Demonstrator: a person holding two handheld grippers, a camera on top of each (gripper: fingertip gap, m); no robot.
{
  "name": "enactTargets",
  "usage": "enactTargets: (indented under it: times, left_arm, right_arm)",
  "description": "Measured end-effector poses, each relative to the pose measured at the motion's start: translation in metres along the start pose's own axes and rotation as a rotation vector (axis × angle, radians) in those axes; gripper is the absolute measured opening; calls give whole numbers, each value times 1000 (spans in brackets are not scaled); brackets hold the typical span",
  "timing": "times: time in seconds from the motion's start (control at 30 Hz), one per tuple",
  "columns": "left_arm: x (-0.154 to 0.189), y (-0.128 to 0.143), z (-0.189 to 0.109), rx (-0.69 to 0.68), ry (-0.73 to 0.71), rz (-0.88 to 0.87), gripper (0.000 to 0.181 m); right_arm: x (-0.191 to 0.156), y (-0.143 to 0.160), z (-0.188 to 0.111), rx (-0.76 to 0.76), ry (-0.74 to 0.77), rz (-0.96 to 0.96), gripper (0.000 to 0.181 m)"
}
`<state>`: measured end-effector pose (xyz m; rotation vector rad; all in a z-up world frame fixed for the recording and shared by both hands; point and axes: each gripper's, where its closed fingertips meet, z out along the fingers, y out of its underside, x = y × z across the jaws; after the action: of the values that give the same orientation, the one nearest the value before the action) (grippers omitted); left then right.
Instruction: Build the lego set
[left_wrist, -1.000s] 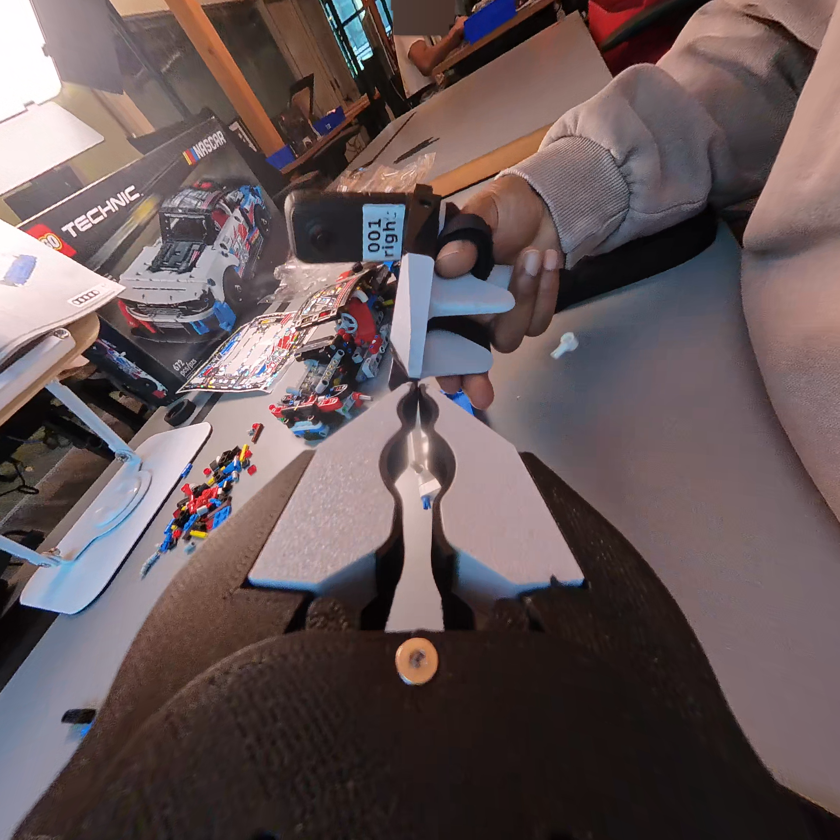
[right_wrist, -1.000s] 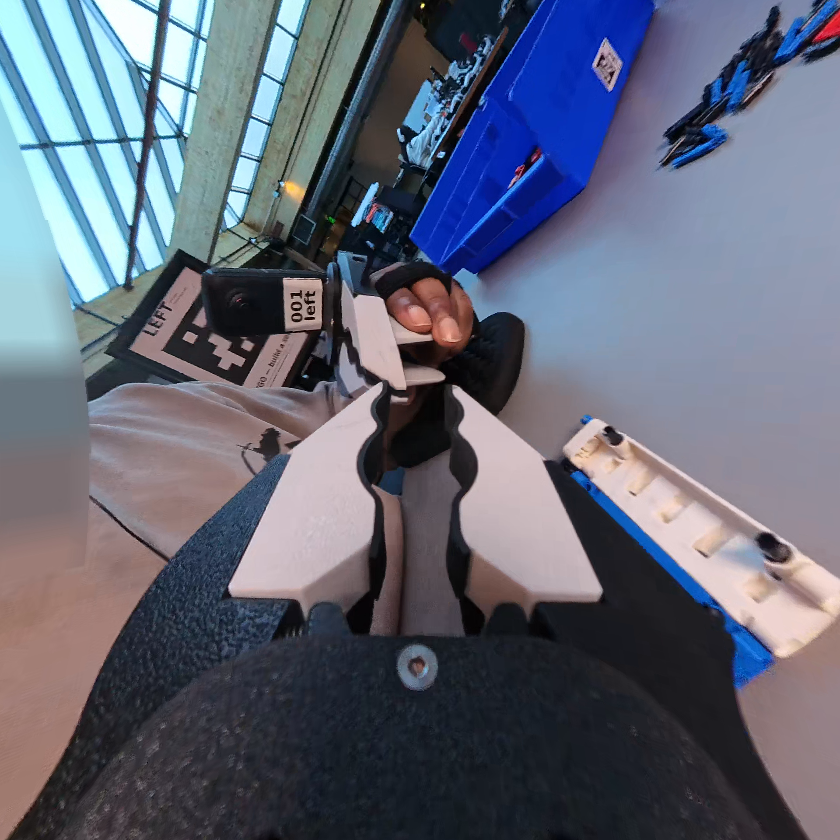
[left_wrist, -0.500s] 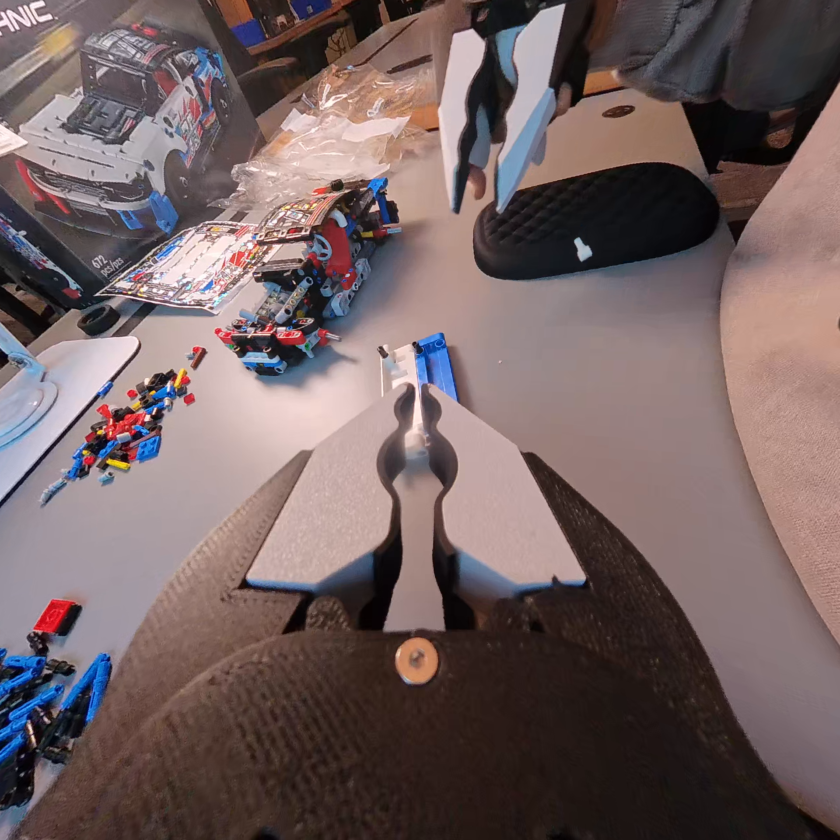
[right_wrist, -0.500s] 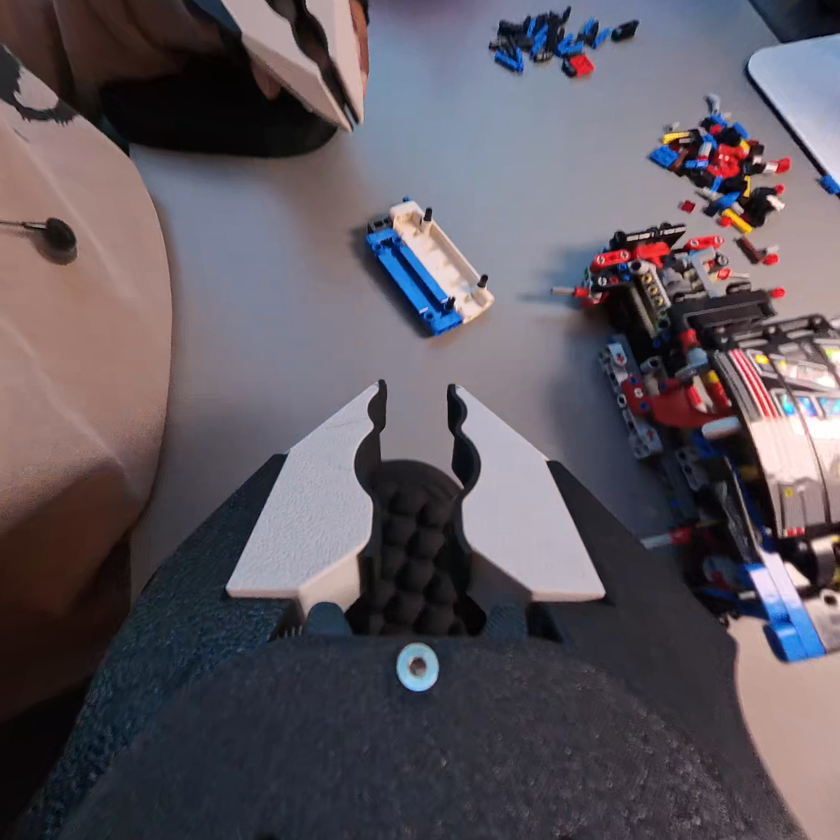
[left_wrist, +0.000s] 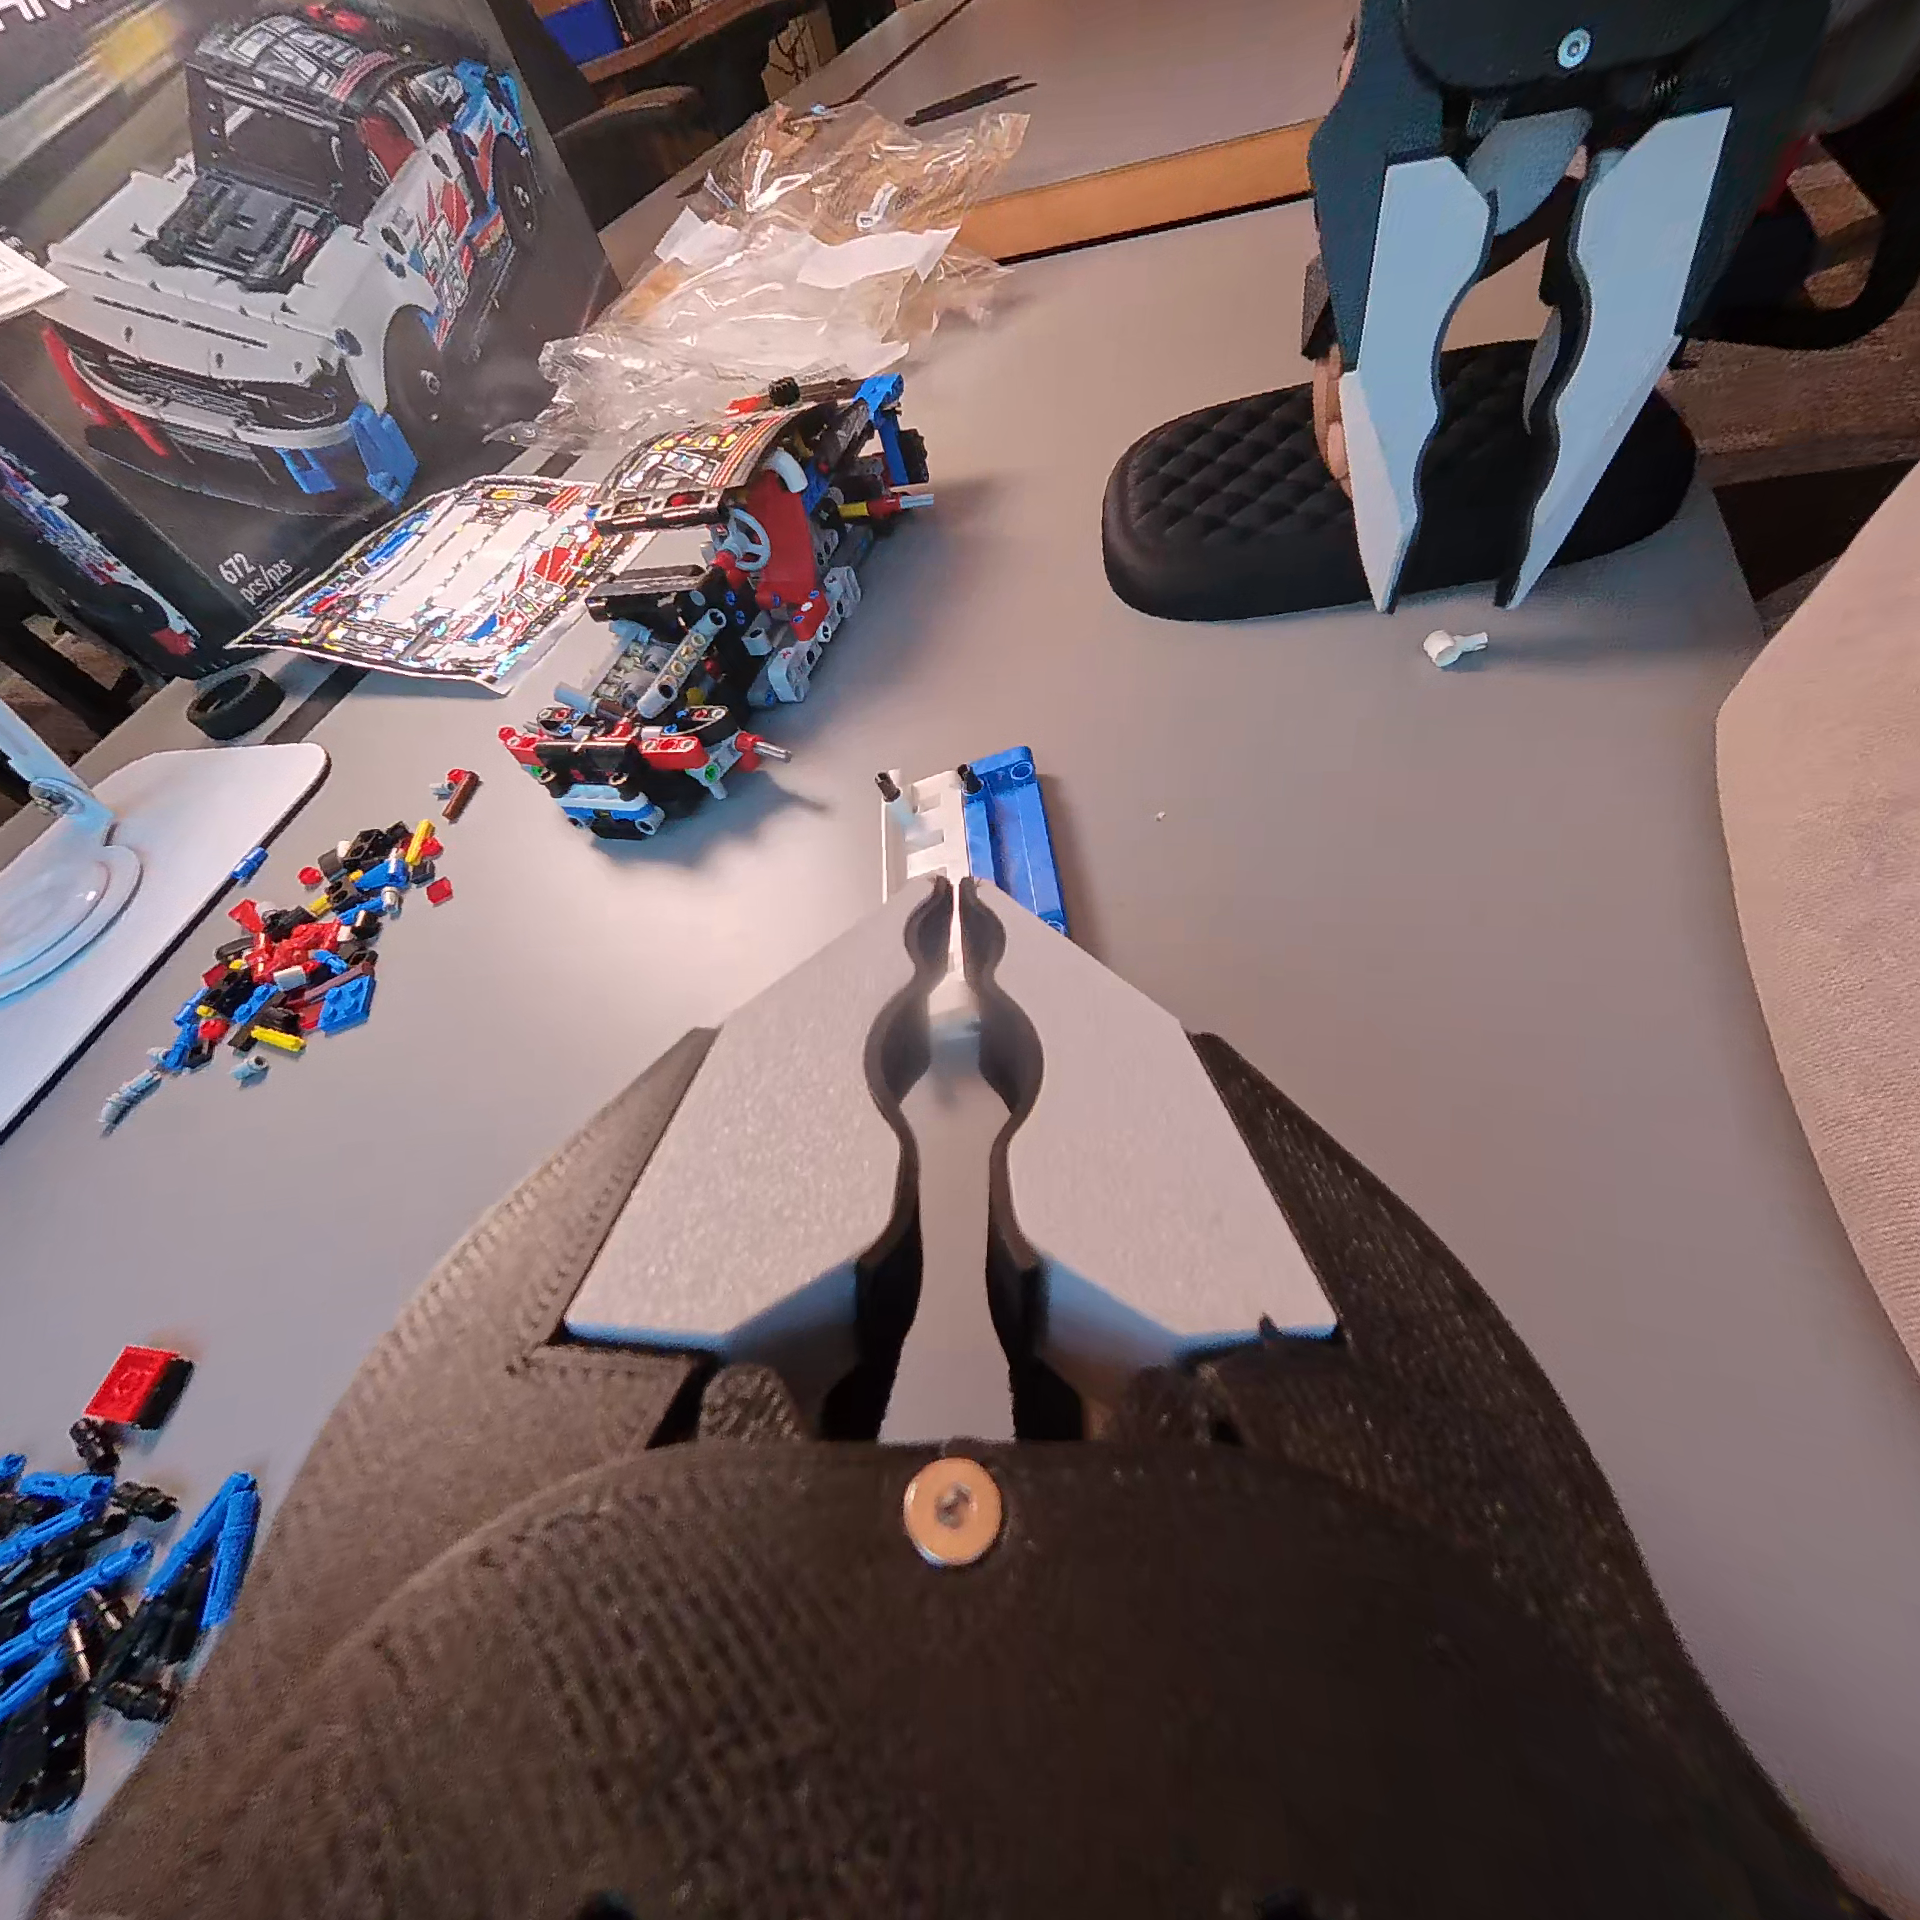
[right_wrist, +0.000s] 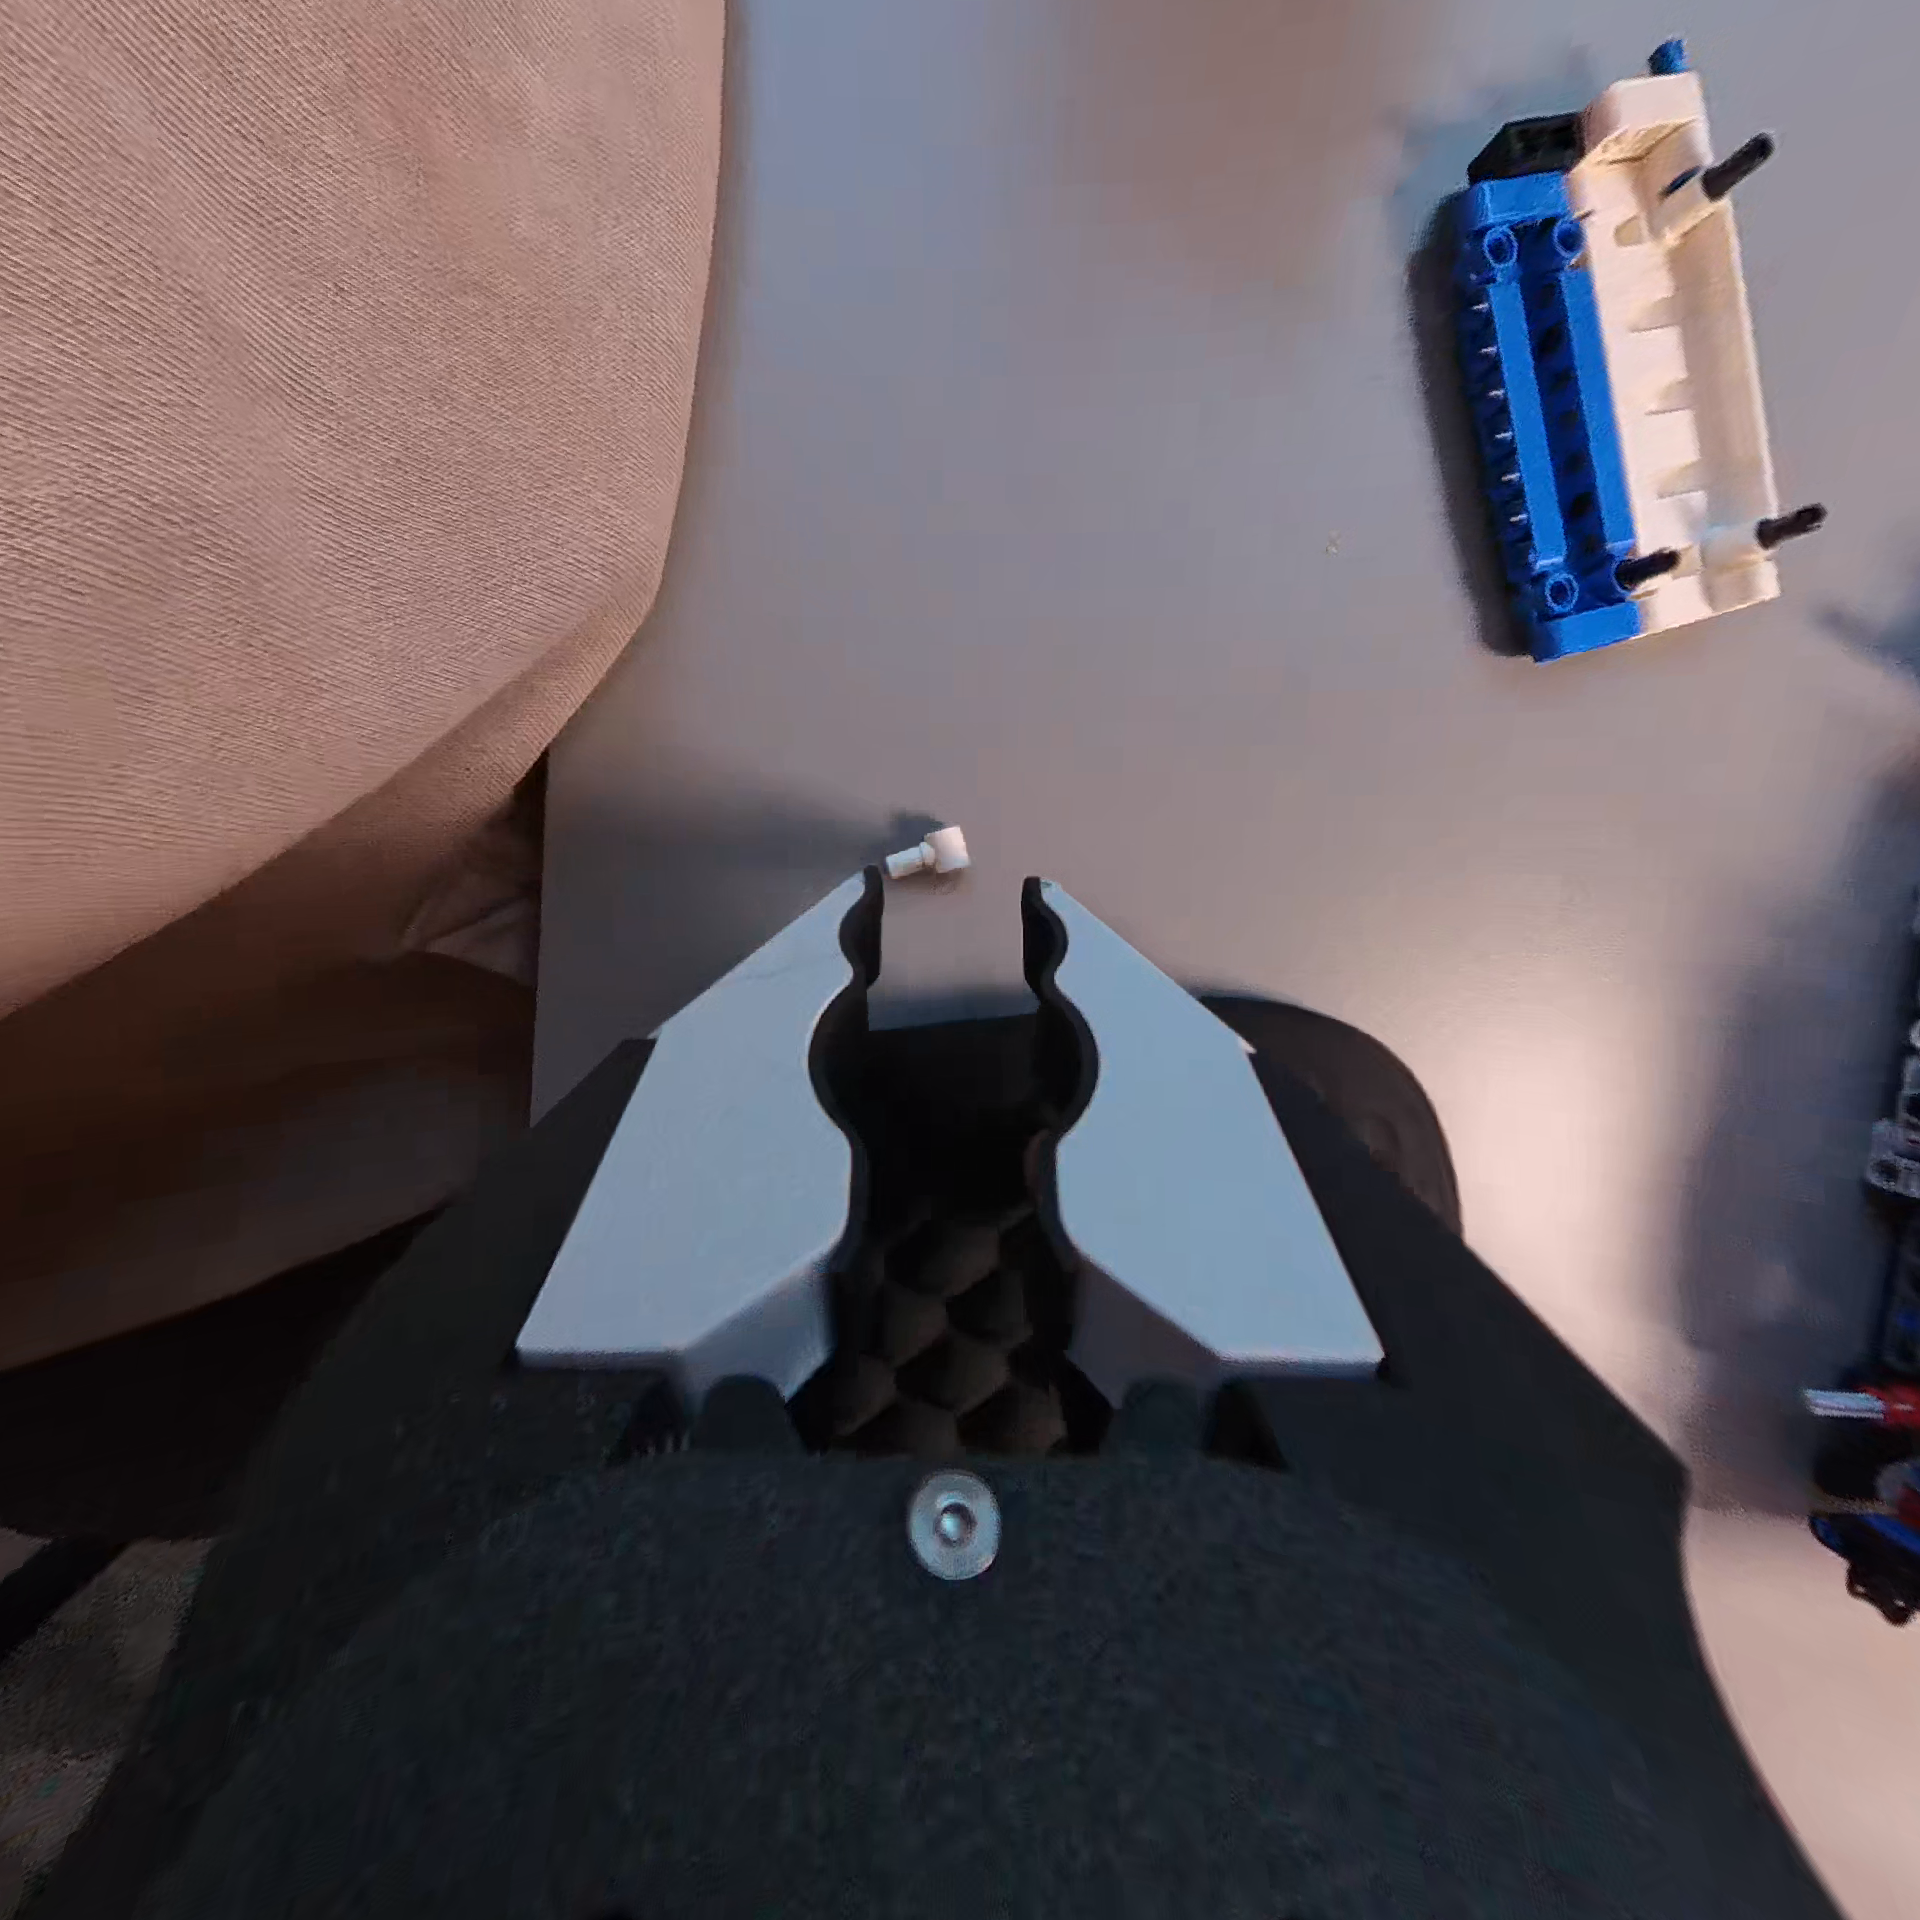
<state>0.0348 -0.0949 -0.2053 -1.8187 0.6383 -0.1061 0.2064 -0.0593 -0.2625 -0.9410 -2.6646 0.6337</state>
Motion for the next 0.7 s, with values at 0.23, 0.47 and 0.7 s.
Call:
enactTargets:
  times: [0.23,0.47,0.7]
  left_arm:
    - [0,1,0,3,-14,8,0]
    - [1,-1,-1,8,-37,35,0]
    - [21,-50,6,178,-51,-45,12]
  right_arm:
    - [-4,-5,9,-85,-44,-90,16]
    - [10,-18,8,-1,-20,-20,7]
    - [101,-103,-49,816,232,686,6]
